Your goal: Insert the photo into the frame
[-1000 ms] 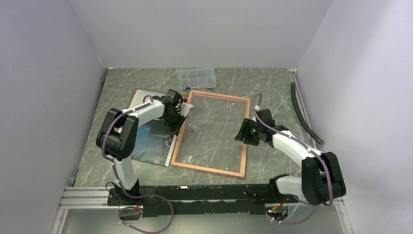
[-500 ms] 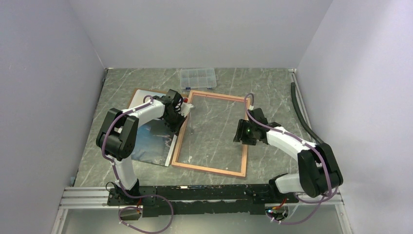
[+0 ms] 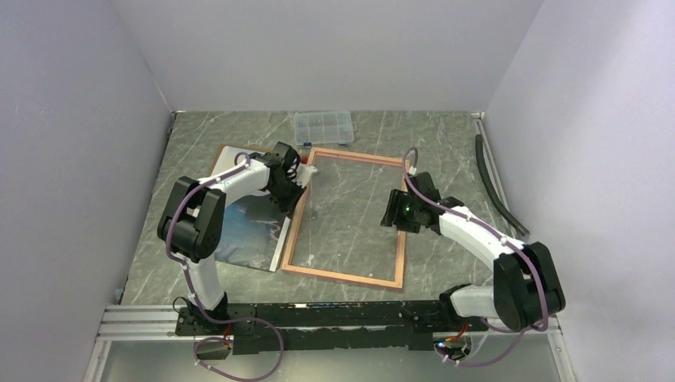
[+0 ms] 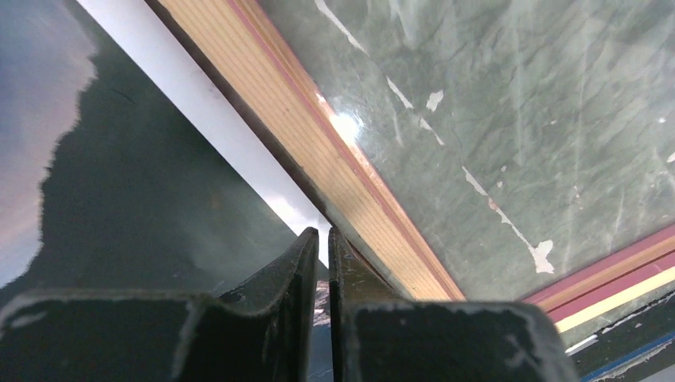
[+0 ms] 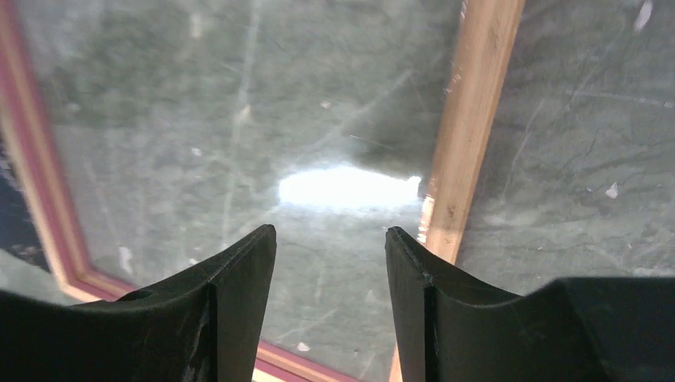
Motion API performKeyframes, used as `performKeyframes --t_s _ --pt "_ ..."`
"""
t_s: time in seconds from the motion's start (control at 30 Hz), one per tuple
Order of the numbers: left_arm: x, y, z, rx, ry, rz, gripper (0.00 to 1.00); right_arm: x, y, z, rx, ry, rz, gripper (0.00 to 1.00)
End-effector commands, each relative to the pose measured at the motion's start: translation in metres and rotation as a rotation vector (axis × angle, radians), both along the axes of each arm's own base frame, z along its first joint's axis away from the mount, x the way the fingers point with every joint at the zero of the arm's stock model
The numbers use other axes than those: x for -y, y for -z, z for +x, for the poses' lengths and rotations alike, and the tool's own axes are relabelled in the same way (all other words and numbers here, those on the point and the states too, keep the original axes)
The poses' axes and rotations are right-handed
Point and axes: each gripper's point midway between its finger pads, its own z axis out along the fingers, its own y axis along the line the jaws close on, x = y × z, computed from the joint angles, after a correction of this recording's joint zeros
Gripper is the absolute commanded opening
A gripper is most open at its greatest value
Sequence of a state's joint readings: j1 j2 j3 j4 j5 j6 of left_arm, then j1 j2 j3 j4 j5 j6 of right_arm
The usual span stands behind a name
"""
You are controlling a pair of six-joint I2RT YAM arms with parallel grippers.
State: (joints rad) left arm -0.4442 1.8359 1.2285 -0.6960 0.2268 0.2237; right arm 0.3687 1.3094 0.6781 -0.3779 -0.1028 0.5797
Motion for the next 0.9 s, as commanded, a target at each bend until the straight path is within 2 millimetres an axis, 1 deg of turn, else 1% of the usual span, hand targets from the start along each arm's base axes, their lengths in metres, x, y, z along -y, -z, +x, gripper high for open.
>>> performKeyframes --t_s 0.0,0.03,0.07,0.1,0.17,0.2,0.23,0.33,0.4,0.47,0.53,0.57,0.6,0.67,0.73,0.8,0.87 --pt "-0.001 -0.044 0.030 0.111 -0.013 -0.039 0.18 -0.016 -0.062 0.025 0.161 -0.002 0.063 0.58" --pt "-0.007 -0.050 0.036 0.126 -0.026 -0.042 0.20 -0.021 -0.073 0.029 0.186 -0.005 0.070 0.58" --pt "-0.014 -0.055 0.042 0.137 -0.043 -0.042 0.22 -0.027 -0.081 0.030 0.199 -0.012 0.078 0.59" --pt "-0.024 -0.060 0.049 0.148 -0.066 -0.042 0.24 -0.035 -0.088 0.032 0.219 -0.025 0.087 0.60" --pt "-0.048 -0.068 0.062 0.165 -0.118 -0.041 0.33 -0.059 -0.101 0.037 0.245 -0.061 0.107 0.61" --pt "-0.068 -0.072 0.070 0.178 -0.160 -0.034 0.38 -0.075 -0.105 0.039 0.253 -0.086 0.117 0.62" --pt "-0.083 -0.077 0.076 0.194 -0.188 -0.027 0.43 -0.096 -0.110 0.038 0.263 -0.130 0.128 0.62" --pt "-0.132 -0.086 0.086 0.225 -0.271 -0.003 0.63 -0.153 -0.113 0.047 0.269 -0.232 0.142 0.63" --pt "-0.166 -0.091 0.087 0.237 -0.336 0.014 0.74 -0.195 -0.107 0.052 0.258 -0.306 0.132 0.64" --pt "-0.197 -0.095 0.085 0.247 -0.397 0.021 0.80 -0.236 -0.104 0.058 0.260 -0.373 0.120 0.64" --pt "-0.224 -0.097 0.081 0.253 -0.452 0.028 0.87 -0.273 -0.097 0.062 0.254 -0.431 0.116 0.65" --pt "-0.237 -0.097 0.079 0.253 -0.477 0.034 0.92 -0.288 -0.081 0.063 0.231 -0.459 0.100 0.65" --pt "-0.248 -0.096 0.077 0.254 -0.498 0.041 0.94 -0.301 -0.079 0.064 0.230 -0.479 0.100 0.65" --pt "-0.266 -0.091 0.072 0.251 -0.530 0.060 0.94 -0.321 -0.067 0.066 0.214 -0.509 0.098 0.65" --pt "-0.282 -0.085 0.067 0.253 -0.556 0.089 0.94 -0.336 -0.058 0.066 0.206 -0.531 0.100 0.65" --pt "-0.294 -0.079 0.064 0.253 -0.580 0.111 0.94 -0.345 -0.045 0.066 0.191 -0.547 0.093 0.65" --pt "-0.304 -0.072 0.061 0.249 -0.593 0.137 0.94 -0.347 -0.031 0.065 0.165 -0.549 0.085 0.65"
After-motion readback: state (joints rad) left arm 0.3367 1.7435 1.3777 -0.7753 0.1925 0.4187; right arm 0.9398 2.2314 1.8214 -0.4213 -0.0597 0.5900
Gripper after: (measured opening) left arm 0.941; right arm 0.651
